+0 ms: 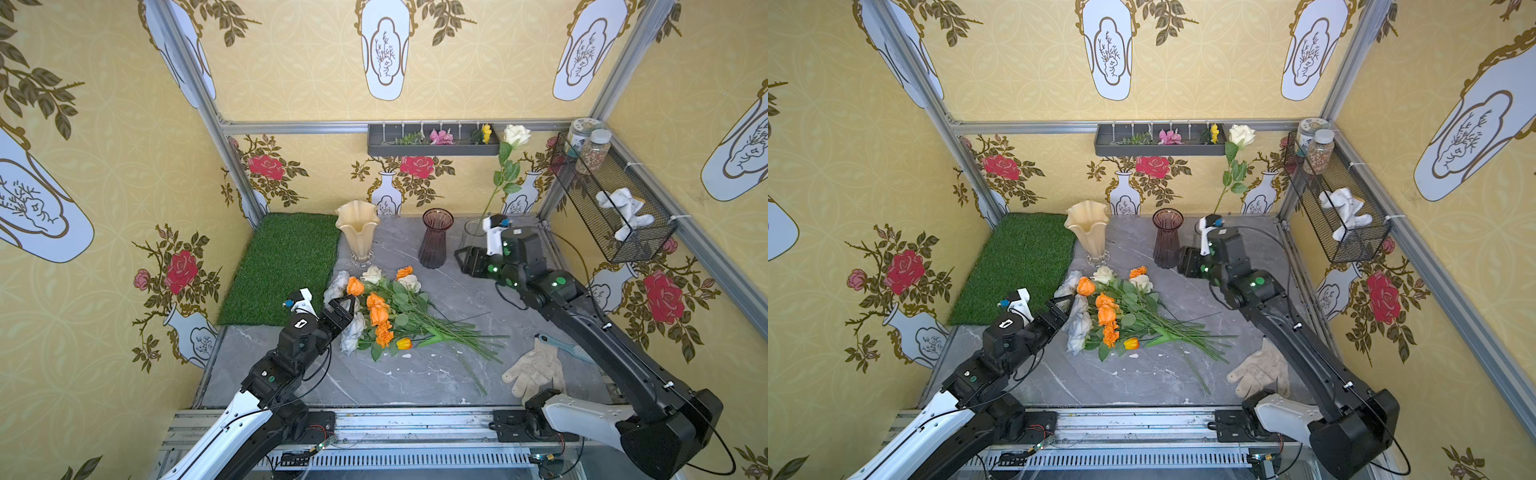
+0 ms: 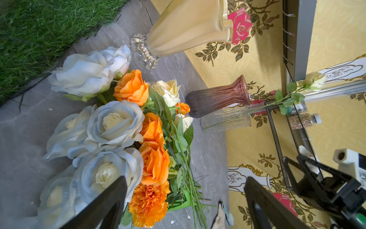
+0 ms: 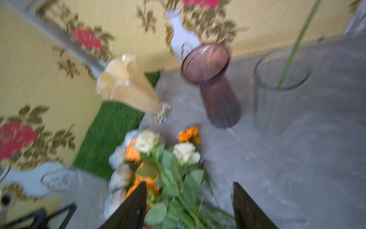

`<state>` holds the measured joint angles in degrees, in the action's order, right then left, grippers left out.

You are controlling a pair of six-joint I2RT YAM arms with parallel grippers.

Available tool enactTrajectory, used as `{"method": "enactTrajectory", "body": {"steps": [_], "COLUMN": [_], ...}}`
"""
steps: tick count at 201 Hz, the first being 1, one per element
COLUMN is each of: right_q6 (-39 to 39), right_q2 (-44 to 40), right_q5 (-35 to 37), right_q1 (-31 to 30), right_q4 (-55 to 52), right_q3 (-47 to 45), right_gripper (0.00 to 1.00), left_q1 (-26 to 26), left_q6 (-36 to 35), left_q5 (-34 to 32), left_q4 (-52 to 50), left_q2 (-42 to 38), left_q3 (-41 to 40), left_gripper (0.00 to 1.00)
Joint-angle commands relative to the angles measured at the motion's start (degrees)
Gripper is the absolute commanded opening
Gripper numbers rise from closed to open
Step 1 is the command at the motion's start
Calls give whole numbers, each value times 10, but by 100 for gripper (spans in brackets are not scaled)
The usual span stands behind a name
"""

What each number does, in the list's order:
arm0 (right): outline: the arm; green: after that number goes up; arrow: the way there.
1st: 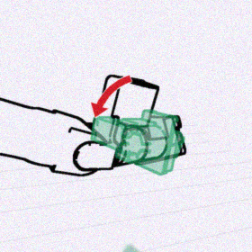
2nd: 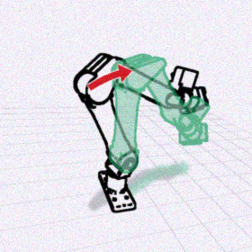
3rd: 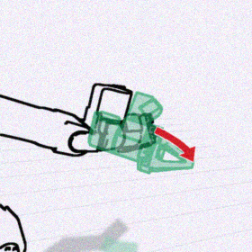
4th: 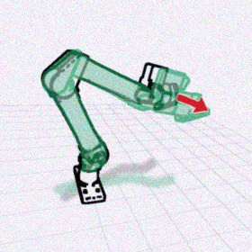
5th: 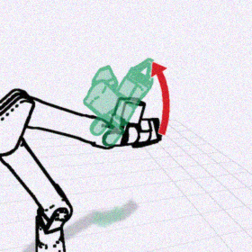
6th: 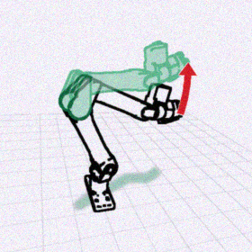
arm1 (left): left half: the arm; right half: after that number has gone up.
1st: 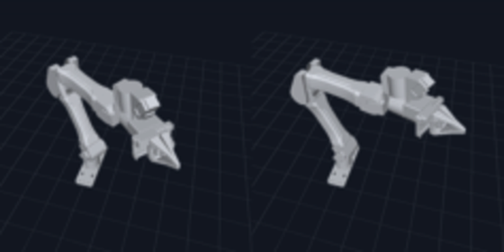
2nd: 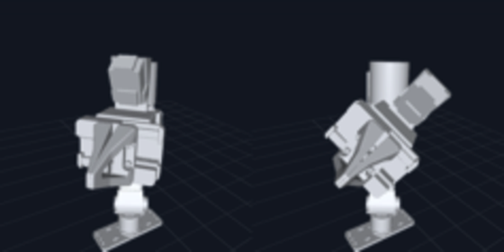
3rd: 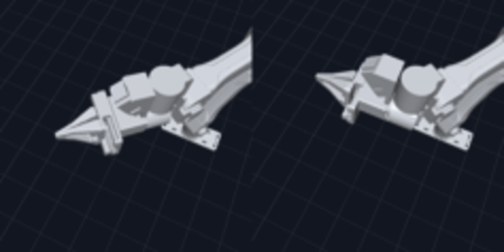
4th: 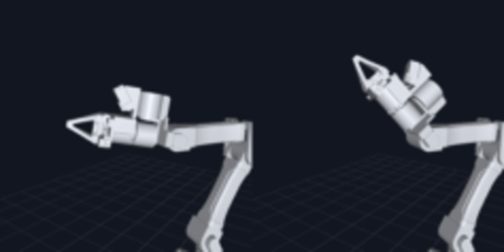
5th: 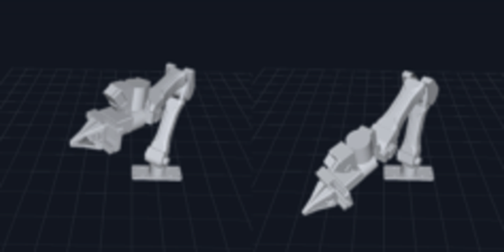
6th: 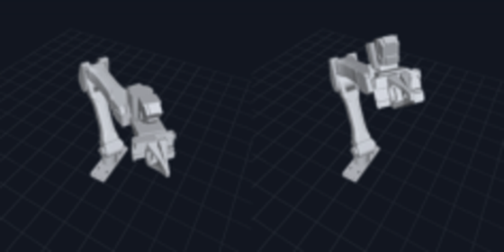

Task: Arrange the flowers in different vases according to their colors
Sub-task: Insert the flower into the vase, then pick up the flower at the center of the board.

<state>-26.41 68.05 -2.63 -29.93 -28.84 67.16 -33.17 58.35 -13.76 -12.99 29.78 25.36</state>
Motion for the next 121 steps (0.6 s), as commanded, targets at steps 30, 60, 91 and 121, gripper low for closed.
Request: {"method": "enactTrajectory", "body": {"steps": [30,60,91,121], "right_q6": [-38,-43,-30,4], "right_q2": [91,147,197,258], "right_q5": [24,-7,-49,-103], "right_q1": [-140,-150,-128,-90], "right_q4": [-133,-123,-88,-73], "right_q3": [19,16,6,22], "right_gripper": [63,57,50,33], "left_q1": [0,1,0,0], "left_q6": [17,26,32,27], "left_q5": [-7,-16,-22,-19], "left_q4": [-18,-33,-36,-29], "left_q2": [-18,-45,-55,-36], "left_q3": [-7,-13,-19,-13], "left_gripper": [93,93,94,94]}}
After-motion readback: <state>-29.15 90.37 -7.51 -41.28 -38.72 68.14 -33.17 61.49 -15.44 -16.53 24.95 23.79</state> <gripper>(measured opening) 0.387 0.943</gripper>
